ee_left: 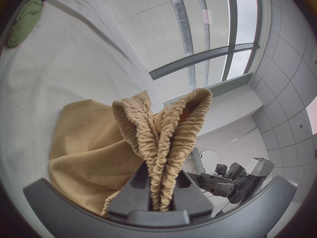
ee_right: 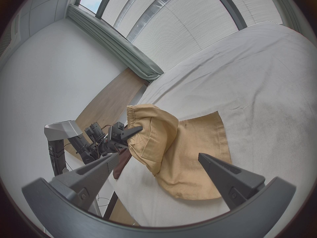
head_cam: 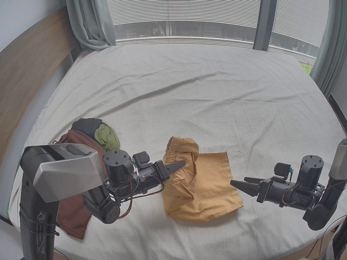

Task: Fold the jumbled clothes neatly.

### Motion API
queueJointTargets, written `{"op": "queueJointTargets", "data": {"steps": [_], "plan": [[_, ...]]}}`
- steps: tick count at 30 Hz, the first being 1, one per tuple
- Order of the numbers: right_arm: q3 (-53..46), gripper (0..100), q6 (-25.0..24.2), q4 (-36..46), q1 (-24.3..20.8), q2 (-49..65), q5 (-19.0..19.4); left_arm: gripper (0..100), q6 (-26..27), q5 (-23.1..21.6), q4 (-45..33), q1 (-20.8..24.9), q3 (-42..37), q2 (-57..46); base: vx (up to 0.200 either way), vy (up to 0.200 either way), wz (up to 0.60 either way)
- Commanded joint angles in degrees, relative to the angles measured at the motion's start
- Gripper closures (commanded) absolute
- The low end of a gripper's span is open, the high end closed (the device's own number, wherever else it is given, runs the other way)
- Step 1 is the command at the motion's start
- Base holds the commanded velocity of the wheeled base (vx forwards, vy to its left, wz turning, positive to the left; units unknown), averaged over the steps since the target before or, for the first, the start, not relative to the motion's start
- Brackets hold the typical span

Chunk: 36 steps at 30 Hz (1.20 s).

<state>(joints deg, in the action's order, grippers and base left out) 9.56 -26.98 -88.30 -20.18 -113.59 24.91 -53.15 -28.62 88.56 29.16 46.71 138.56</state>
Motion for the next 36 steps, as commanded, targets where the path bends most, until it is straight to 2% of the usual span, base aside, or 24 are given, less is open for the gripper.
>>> {"op": "queueJointTargets", "data": {"steps": [1, 8, 21, 22, 31, 36], "plan": [[0.11, 0, 0.00, -0.03, 0.49, -0.05, 0.06, 100, -0.46, -0.03, 0.03, 1.34, 1.98, 2.33, 0.000, 0.000, 0.00], [0.46, 0, 0.00, -0.03, 1.28, -0.14, 0.06, 100, -1.17, 0.23, -0.06, 3.36, 4.61, 5.76, 0.000, 0.000, 0.00], [0.55, 0, 0.00, -0.03, 1.28, -0.23, 0.06, 100, -1.25, 0.32, -0.23, 3.71, 6.28, 6.46, 0.000, 0.000, 0.00], [0.55, 0, 0.00, -0.03, 1.28, -0.23, 0.06, 0, -1.17, 0.41, -0.23, 3.71, 6.46, 6.99, 0.000, 0.000, 0.00], [0.55, 0, 0.00, -0.03, 1.28, -0.31, 0.06, 0, -0.02, 1.64, -0.06, 3.54, 5.93, 6.99, 0.000, 0.000, 0.00], [0.46, 0, 0.00, -0.03, 1.19, -0.31, 0.06, 0, 2.88, 3.14, 0.12, 2.57, 4.61, 6.99, 0.000, 0.000, 0.00]]}}
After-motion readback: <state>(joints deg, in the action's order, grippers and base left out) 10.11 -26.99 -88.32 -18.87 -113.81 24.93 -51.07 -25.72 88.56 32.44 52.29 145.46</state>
